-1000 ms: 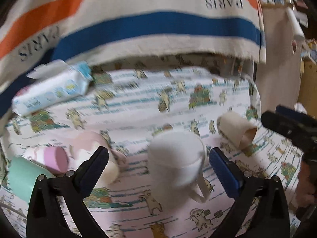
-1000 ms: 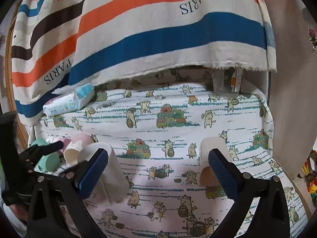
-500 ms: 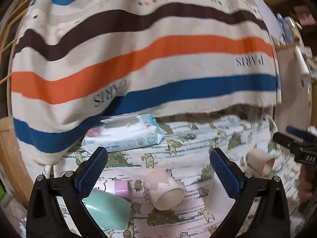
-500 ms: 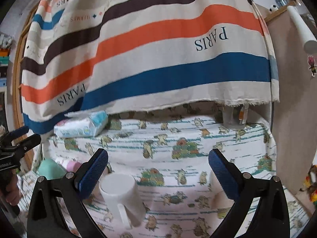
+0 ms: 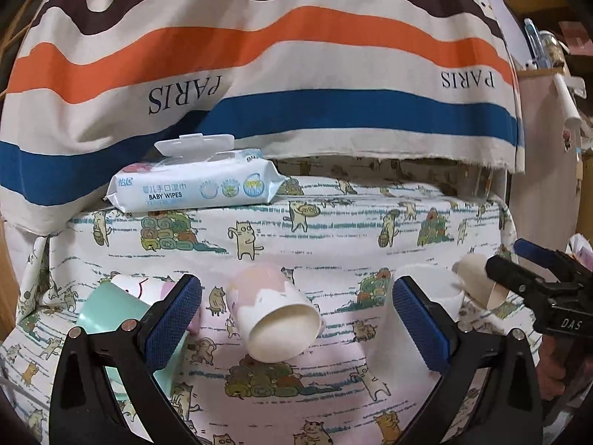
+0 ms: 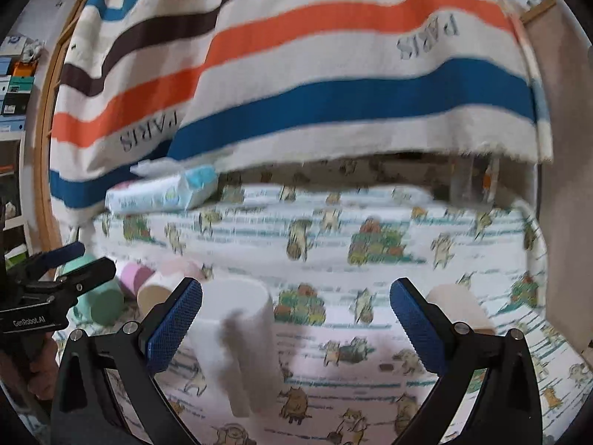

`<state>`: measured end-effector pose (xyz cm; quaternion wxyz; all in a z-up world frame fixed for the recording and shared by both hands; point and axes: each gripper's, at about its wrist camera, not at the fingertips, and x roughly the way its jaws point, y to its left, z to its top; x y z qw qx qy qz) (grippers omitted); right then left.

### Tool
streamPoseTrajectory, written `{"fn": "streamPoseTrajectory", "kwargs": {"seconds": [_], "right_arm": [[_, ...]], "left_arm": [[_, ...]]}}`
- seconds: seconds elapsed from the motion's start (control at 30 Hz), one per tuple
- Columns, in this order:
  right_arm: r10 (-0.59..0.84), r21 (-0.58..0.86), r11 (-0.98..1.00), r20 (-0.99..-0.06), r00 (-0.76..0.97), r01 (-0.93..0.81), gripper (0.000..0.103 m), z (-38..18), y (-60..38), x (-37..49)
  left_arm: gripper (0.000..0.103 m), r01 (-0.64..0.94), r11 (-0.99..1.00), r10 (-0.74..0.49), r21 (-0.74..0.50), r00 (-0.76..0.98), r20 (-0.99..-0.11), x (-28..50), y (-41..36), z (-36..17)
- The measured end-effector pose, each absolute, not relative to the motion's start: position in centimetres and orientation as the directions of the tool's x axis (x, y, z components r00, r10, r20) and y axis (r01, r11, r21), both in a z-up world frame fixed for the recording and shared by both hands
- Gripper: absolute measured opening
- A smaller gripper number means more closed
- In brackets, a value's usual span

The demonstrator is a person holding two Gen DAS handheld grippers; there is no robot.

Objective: Flip cup upside down

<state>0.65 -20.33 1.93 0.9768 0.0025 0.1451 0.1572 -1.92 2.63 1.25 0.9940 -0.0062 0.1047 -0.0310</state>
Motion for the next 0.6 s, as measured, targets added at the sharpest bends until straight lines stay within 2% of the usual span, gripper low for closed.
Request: {"fn": "streamPoseTrajectory", "kwargs": {"seconds": [0.27,0.6], "right_arm": [[0.324,-0.018,0.938,-0.316,0.892,-0.347,0.102,1.1,-18.7,0.2],[0.298,-0.009,0.948,-0.32,0.899,-0.317,0.102,1.1,-19.0,0.3]], "left_arm": [[0.102,0.066,0.998,-0.07,-0.024,0.966,-0.249,-1.3,2.7,0.6],[0.102,0.059,0.998,-0.058,-0.004,0.958,-0.279,-0.9,2.4,0.3]]}}
